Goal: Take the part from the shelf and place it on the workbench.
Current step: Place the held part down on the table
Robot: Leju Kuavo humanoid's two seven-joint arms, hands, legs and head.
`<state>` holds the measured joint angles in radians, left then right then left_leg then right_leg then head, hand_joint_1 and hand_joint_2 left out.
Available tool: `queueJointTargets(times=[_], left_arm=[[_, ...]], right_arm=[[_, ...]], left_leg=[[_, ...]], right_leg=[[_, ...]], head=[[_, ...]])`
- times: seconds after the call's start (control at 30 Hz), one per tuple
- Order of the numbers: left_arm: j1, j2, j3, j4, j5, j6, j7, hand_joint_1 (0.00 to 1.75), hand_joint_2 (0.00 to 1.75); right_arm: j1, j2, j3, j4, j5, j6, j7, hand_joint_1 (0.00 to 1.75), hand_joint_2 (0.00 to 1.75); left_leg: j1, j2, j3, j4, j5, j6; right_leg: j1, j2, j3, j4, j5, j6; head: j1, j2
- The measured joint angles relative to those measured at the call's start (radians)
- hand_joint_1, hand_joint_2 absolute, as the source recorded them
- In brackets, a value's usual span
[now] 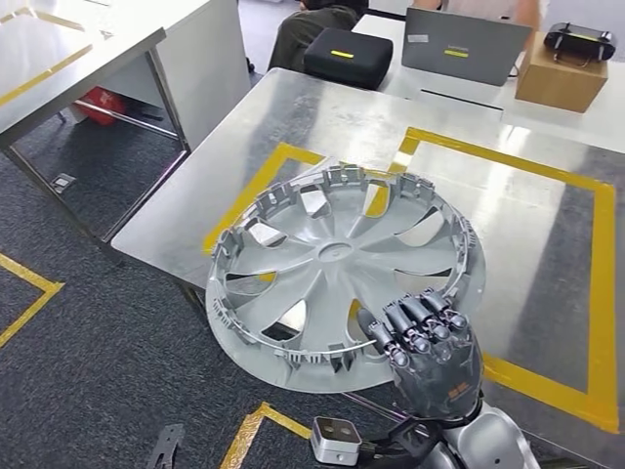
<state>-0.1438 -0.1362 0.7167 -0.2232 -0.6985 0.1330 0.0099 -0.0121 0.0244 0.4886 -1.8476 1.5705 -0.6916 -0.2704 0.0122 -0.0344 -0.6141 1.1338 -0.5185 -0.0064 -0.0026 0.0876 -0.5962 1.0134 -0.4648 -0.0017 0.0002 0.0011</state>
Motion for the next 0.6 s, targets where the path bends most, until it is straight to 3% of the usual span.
queueJointTargets(times=[0.07, 0.1, 0.17, 0.23, 0.3, 0.37, 0.4, 0.43, 0.53, 0.6], left_arm=[[-0.001, -0.001, -0.003, 0.0, -0.003, 0.0, 0.0, 0.0, 1.75], [-0.001, -0.001, -0.004, 0.0, -0.003, 0.0, 0.0, 0.0, 1.75], [-0.002, -0.003, -0.006, 0.0, -0.004, 0.0, 0.0, 0.0, 1.75], [-0.005, -0.006, -0.008, 0.0, -0.004, 0.0, 0.0, 0.0, 1.75], [-0.005, -0.007, -0.01, 0.0, -0.005, 0.0, 0.0, 0.0, 1.75], [-0.001, -0.007, -0.012, 0.0, -0.005, -0.001, 0.0, 0.0, 1.75], [-0.001, -0.007, -0.012, 0.0, -0.006, -0.001, 0.0, 0.0, 1.75], [-0.001, -0.007, -0.012, 0.0, -0.006, -0.001, 0.0, 0.0, 1.75], [-0.004, -0.008, -0.013, 0.0, -0.007, -0.001, 0.0, 0.0, 1.75], [-0.005, -0.01, -0.013, 0.0, -0.009, -0.001, 0.0, 0.0, 1.75]], right_arm=[[-0.002, 0.0, 0.0, 0.0, 0.0, 0.0, -0.001, 1.75, 1.75], [-0.002, 0.0, -0.001, 0.001, 0.0, 0.0, -0.001, 1.75, 1.75], [-0.001, 0.0, -0.002, 0.001, 0.0, 0.0, -0.002, 1.75, 1.75], [-0.002, -0.001, -0.003, 0.001, 0.0, 0.0, -0.002, 1.75, 1.75], [-0.004, -0.001, -0.003, 0.002, 0.0, 0.0, -0.002, 1.75, 1.75], [-0.004, -0.001, -0.004, 0.004, 0.0, 0.0, -0.001, 1.75, 1.75], [-0.003, -0.001, -0.004, 0.005, 0.0, 0.0, -0.001, 1.75, 1.75], [-0.002, -0.002, -0.005, 0.006, 0.0, 0.0, -0.001, 1.75, 1.75], [-0.003, -0.002, -0.004, 0.007, 0.0, 0.0, 0.0, 1.75, 1.75], [-0.004, -0.002, -0.005, 0.007, 0.0, 0.0, 0.001, 1.75, 1.75]], left_leg=[[0.004, -0.039, 0.036, -0.086, 0.026, 0.003], [0.003, -0.043, 0.039, -0.093, 0.021, 0.006], [0.002, -0.022, 0.039, -0.1, 0.026, 0.017], [0.003, 0.002, 0.04, -0.108, 0.033, 0.031], [0.001, 0.028, 0.039, -0.111, 0.034, 0.038], [-0.002, 0.058, 0.038, -0.111, 0.032, 0.041], [-0.003, 0.072, 0.038, -0.111, 0.032, 0.041], [-0.003, 0.085, 0.039, -0.111, 0.031, 0.04], [-0.007, 0.117, 0.043, -0.11, 0.025, 0.032], [-0.011, 0.134, 0.046, -0.109, 0.022, 0.022]], right_leg=[[-0.001, 0.024, -0.009, 0.007, 0.0, 0.01], [-0.003, 0.034, -0.014, 0.008, 0.002, 0.016], [-0.008, 0.048, -0.025, 0.007, 0.006, 0.029], [-0.005, 0.005, -0.05, 0.044, -0.019, 0.037], [-0.002, -0.057, -0.103, 0.155, -0.079, 0.042], [-0.003, -0.078, -0.155, 0.269, -0.122, 0.045], [-0.004, -0.081, -0.159, 0.282, -0.12, 0.046], [-0.005, -0.086, -0.143, 0.255, -0.099, 0.046], [0.0, -0.136, -0.03, 0.056, -0.027, 0.04], [0.007, -0.151, 0.001, 0.003, -0.021, 0.031]], head=[[0.001, 0.0], [0.001, 0.0], [0.001, 0.0], [0.006, 0.0], [0.011, 0.0], [0.011, 0.0], [0.011, 0.0], [0.011, 0.0], [0.011, 0.0], [0.01, 0.0]])
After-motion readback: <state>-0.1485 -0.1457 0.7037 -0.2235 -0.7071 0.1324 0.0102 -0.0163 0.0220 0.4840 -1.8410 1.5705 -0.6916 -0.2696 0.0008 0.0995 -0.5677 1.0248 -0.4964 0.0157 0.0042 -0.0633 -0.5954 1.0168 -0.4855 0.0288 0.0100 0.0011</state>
